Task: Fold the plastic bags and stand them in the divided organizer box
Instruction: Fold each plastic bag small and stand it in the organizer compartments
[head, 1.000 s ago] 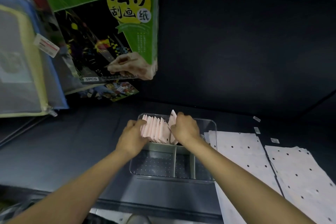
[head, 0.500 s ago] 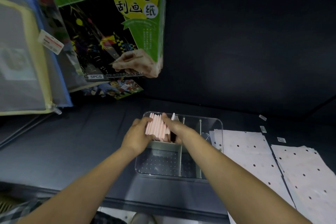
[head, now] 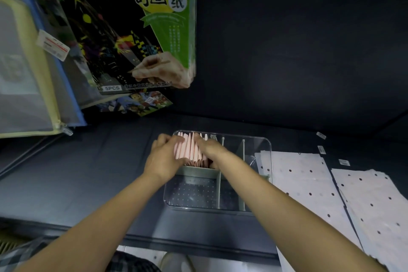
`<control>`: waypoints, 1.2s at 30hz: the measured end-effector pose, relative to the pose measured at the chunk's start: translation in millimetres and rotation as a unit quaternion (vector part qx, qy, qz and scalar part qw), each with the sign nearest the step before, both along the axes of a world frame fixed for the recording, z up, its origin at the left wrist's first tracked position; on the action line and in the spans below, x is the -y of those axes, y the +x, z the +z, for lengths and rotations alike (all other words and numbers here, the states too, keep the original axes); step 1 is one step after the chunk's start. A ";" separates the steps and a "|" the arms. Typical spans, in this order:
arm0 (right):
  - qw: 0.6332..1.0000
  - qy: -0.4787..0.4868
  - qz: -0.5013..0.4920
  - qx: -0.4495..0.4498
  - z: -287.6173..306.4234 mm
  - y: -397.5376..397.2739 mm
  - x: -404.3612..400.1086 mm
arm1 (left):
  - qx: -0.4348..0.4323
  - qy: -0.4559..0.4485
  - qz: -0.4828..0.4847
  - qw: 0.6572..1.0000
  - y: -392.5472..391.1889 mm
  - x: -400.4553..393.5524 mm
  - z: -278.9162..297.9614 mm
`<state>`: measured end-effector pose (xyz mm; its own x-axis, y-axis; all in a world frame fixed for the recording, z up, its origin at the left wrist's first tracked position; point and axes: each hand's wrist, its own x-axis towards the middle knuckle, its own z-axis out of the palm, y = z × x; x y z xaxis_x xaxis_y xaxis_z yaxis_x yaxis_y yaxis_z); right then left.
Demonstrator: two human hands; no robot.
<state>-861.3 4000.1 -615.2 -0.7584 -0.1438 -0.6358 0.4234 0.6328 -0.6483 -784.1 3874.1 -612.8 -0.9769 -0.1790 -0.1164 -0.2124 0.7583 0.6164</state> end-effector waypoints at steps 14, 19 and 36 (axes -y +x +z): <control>0.974 -0.064 0.037 -0.213 31.3 73.1 -193.7 | -0.153 -0.043 -0.242 0.957 25.4 -118.6 34.1; 0.961 0.164 0.116 -0.188 -5.1 138.2 -333.6 | -0.046 -0.007 -0.377 0.925 67.3 -203.3 -8.1; 0.946 0.133 0.227 -0.189 -44.8 178.5 -423.3 | 0.100 0.034 -0.353 0.930 105.1 -235.7 -75.6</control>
